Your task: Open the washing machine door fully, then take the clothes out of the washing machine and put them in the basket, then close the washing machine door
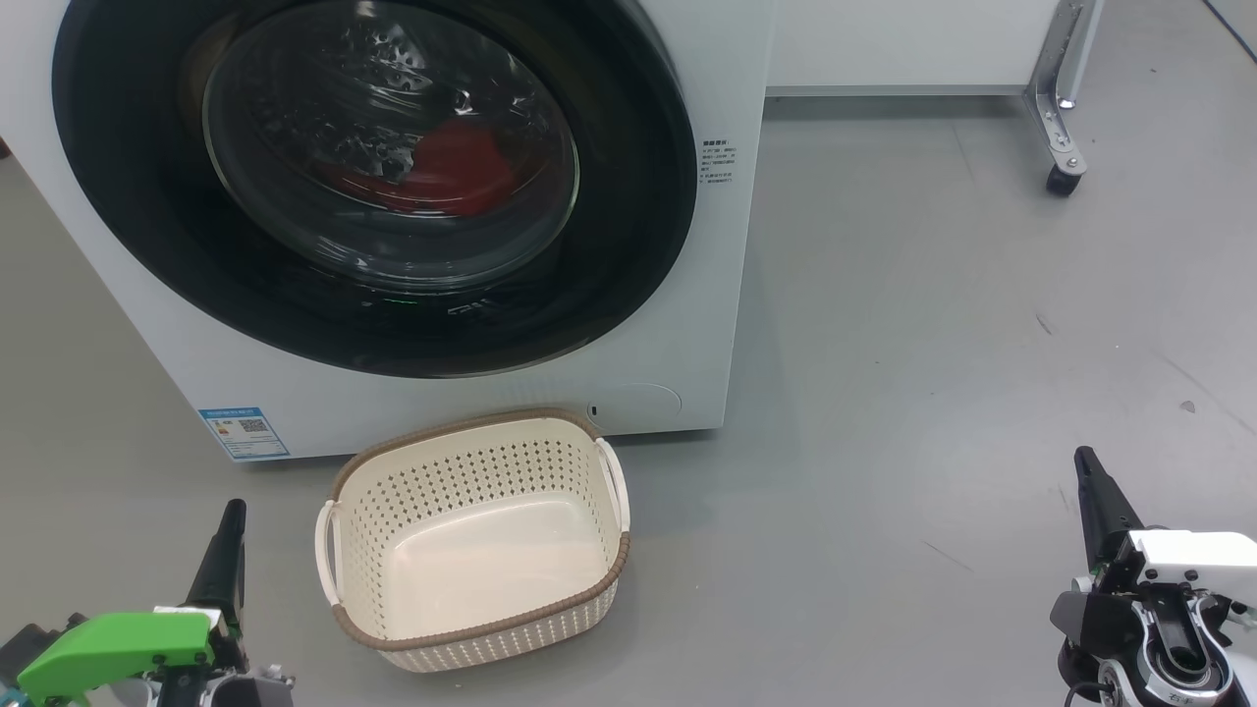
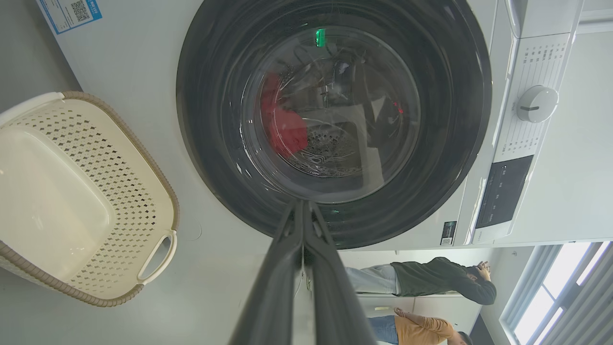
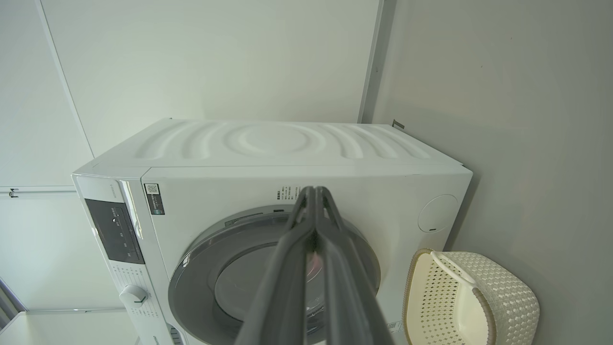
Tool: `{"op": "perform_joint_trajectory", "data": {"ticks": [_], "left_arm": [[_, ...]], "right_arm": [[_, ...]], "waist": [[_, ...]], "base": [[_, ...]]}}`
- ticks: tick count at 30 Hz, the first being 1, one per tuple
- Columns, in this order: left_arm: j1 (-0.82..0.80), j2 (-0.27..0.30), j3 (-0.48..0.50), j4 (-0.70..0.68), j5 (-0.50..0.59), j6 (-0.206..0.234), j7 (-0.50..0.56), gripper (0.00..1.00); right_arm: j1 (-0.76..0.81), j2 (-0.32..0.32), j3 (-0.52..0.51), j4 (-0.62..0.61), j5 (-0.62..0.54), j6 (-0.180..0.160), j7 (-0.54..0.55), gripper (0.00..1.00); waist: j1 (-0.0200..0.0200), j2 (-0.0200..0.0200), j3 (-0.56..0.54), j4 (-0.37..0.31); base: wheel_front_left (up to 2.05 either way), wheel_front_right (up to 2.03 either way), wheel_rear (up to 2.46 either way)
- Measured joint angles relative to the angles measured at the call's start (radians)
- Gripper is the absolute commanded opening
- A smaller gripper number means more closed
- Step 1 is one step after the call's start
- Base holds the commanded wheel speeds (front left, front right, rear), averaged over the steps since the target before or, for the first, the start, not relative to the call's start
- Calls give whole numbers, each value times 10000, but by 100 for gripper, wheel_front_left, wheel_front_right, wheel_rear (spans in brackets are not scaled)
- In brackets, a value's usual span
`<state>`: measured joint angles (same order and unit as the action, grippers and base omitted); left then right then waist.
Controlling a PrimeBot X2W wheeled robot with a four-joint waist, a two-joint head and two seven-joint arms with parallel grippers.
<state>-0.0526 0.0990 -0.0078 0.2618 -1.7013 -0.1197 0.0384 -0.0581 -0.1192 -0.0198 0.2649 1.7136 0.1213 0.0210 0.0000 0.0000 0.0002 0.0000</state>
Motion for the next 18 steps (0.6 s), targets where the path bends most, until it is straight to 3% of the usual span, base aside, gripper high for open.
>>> {"op": "perform_joint_trajectory", "data": {"ticks": [18], "left_arm": [[0, -12, 8, 0, 0, 0, 2, 0]], "right_arm": [[-1, 2, -8, 2, -2, 0, 0, 0]], "waist": [[0, 0, 0, 0]], "base": [[0, 0, 0]]}}
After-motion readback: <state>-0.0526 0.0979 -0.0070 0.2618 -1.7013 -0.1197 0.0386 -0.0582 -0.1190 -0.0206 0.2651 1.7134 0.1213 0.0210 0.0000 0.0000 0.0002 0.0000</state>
